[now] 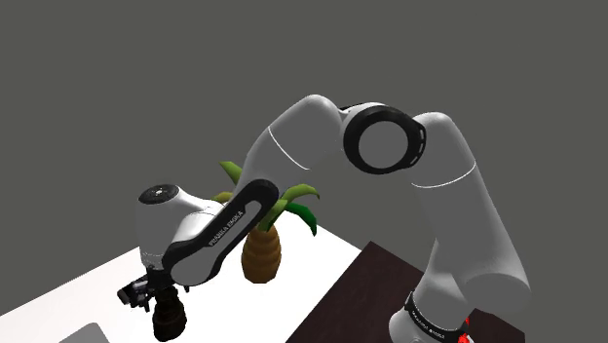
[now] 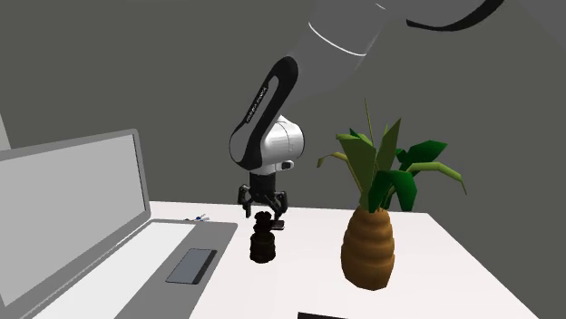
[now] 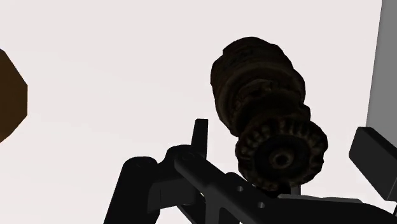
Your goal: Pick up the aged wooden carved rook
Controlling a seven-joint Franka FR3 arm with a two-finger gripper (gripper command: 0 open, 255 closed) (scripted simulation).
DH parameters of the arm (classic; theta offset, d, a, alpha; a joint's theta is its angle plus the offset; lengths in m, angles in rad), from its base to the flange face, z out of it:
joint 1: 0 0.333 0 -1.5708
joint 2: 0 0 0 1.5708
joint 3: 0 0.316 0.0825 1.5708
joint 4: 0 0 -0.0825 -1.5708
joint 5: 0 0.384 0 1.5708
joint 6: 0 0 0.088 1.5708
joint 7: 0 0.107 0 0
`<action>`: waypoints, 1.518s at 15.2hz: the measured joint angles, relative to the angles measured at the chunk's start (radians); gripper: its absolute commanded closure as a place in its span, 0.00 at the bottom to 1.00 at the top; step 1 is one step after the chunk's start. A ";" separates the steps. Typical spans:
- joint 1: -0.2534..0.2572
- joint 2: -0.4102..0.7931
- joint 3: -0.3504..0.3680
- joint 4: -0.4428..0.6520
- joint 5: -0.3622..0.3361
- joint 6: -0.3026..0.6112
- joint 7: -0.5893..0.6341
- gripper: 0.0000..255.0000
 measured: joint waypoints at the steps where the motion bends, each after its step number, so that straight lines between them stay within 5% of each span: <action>1: 0.003 0.013 -0.004 0.004 -0.004 0.009 0.002 0.00; 3: 0.008 0.031 -0.010 0.010 -0.009 0.021 0.007 0.00; 4: 0.010 0.038 -0.011 0.014 -0.010 0.024 0.008 1.00; 23: -0.010 -0.042 0.014 -0.008 0.013 -0.034 -0.009 1.00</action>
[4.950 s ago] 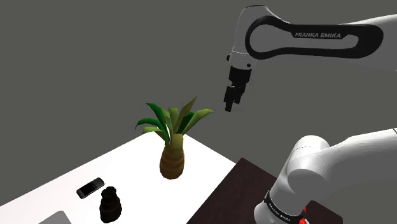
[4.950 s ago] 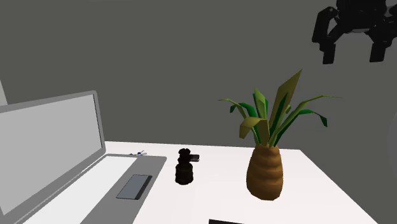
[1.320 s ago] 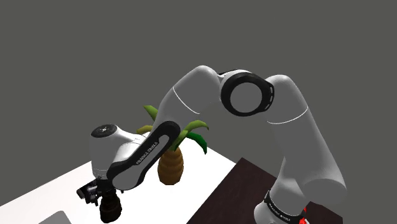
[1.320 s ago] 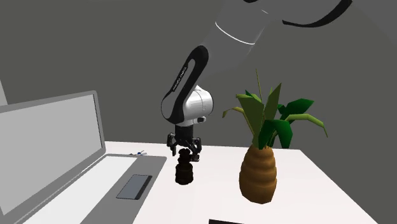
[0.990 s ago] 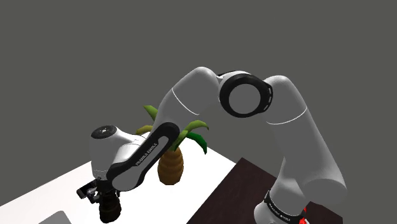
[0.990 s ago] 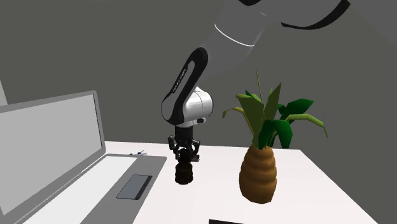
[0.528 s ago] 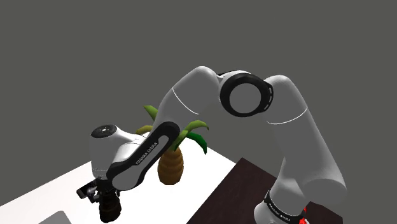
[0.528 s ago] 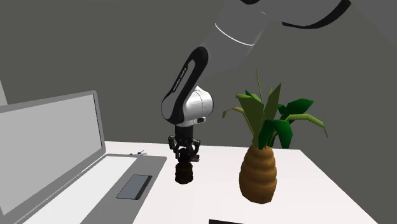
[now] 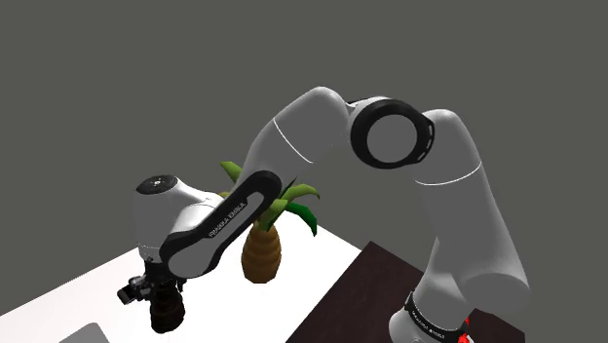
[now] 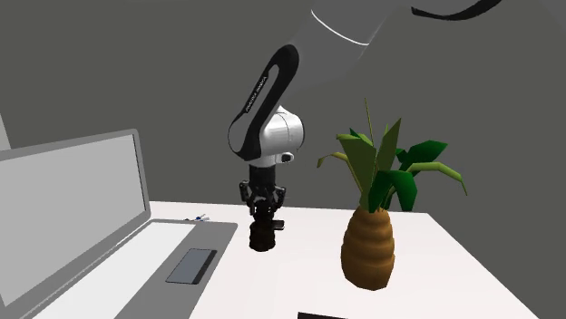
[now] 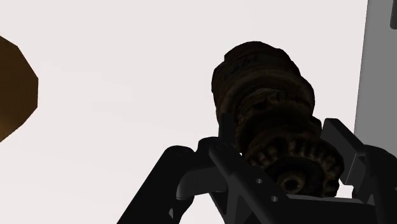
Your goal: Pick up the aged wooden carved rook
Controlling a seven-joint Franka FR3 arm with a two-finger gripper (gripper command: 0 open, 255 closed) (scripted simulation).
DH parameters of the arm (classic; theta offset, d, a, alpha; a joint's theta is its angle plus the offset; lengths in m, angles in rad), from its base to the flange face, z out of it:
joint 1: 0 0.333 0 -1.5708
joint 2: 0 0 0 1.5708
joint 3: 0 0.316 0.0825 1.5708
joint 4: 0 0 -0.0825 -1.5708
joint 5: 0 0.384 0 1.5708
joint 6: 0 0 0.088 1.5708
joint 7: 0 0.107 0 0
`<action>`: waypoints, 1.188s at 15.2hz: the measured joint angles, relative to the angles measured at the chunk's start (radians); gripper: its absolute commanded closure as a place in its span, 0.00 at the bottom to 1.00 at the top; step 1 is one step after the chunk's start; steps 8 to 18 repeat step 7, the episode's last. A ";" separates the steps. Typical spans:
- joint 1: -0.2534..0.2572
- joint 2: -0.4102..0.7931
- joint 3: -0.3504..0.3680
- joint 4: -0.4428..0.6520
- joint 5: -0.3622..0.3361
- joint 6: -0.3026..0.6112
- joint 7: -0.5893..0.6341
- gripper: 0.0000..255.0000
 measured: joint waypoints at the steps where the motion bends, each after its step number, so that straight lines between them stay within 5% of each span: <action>1: -0.001 -0.006 0.003 0.004 0.003 -0.010 -0.002 1.00; 18: -0.014 -0.064 0.021 -0.006 0.023 -0.057 -0.013 1.00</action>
